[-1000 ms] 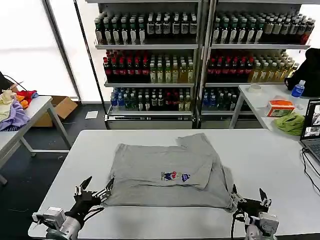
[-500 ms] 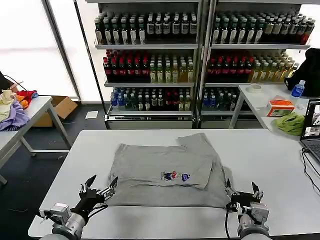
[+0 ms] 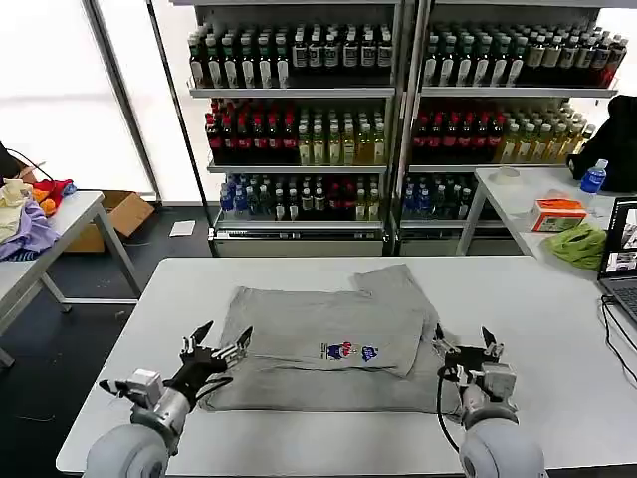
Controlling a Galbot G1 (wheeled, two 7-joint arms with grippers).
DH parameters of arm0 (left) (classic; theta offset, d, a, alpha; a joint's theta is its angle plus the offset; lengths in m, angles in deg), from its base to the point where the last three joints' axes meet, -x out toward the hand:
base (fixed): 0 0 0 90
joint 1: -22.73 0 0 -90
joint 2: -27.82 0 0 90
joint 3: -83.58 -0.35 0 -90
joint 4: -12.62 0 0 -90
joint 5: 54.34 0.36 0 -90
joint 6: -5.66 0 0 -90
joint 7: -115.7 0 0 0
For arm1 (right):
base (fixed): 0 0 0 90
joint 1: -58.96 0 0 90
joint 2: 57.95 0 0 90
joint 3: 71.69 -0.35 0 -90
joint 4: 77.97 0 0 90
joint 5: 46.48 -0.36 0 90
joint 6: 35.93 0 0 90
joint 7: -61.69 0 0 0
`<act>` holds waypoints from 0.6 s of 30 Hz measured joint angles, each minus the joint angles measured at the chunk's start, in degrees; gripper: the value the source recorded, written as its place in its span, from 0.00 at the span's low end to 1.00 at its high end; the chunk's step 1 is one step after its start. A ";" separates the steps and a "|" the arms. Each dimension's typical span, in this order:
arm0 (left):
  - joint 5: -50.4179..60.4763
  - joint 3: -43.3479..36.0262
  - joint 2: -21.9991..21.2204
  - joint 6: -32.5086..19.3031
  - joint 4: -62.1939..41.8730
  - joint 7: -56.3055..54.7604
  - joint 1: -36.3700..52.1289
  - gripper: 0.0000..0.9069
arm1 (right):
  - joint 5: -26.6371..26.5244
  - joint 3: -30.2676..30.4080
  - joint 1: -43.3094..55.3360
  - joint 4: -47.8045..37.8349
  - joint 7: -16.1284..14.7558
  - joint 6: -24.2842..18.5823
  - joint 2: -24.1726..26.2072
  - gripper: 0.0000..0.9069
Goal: Fold and organize the clothes.
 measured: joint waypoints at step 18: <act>-4.09 -10.64 3.67 0.60 -17.80 2.57 20.73 1.00 | -0.84 6.12 23.30 -21.79 -4.13 0.21 -1.80 1.00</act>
